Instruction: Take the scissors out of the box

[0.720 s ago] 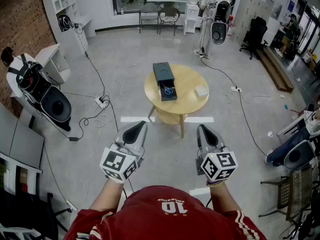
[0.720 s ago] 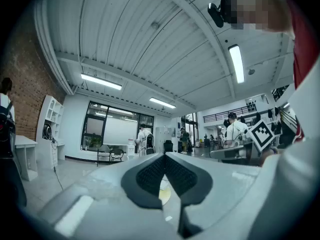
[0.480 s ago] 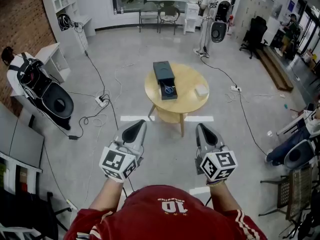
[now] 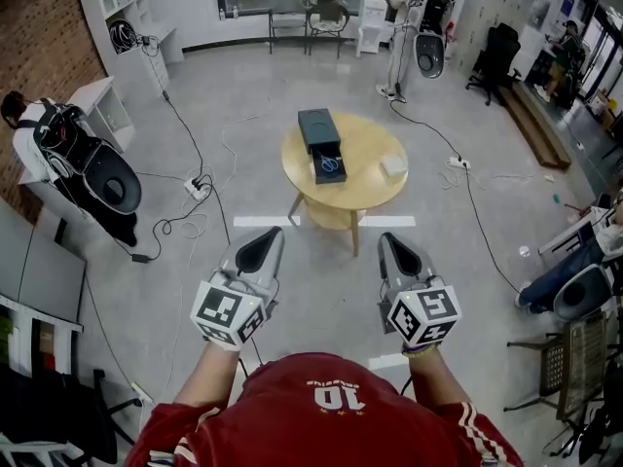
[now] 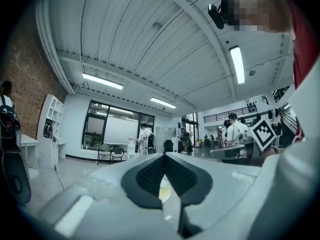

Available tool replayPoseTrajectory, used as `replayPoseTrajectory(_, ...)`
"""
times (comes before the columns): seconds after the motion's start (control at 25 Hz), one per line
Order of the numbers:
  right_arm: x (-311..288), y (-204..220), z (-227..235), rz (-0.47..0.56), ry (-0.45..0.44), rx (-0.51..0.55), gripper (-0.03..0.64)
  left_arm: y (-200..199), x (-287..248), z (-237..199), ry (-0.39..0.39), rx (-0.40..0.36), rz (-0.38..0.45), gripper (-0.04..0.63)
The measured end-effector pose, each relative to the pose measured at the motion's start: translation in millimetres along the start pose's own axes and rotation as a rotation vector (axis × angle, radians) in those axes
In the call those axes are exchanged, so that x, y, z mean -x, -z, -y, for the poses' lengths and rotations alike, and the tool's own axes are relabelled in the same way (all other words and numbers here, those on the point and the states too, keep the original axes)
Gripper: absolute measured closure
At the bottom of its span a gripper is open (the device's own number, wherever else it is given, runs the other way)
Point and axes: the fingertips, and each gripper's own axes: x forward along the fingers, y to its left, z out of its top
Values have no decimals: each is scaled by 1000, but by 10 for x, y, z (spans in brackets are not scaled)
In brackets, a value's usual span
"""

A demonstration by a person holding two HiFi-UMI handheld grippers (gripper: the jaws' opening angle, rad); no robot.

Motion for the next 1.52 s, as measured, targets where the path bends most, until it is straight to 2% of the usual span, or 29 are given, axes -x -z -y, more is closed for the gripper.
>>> replayPoseTrajectory(0.48, -166, 66, -207, -35, -51, -8, 620, 99, 87, -218, -17, 30, -12, 592)
replayPoseTrajectory(0.92, -296, 147, -521, -42, -36, -19, 620, 216, 309, -591, -12, 49, -17, 592)
replayPoseTrajectory(1.28, -383, 278, -685, -87, -38, -3, 620, 349, 377, -694, 10, 81, -21, 592)
replayPoseTrajectory(1.52, -606, 321, -703, -97, -64, 14, 620, 406, 332, -911, -17, 83, -32, 592)
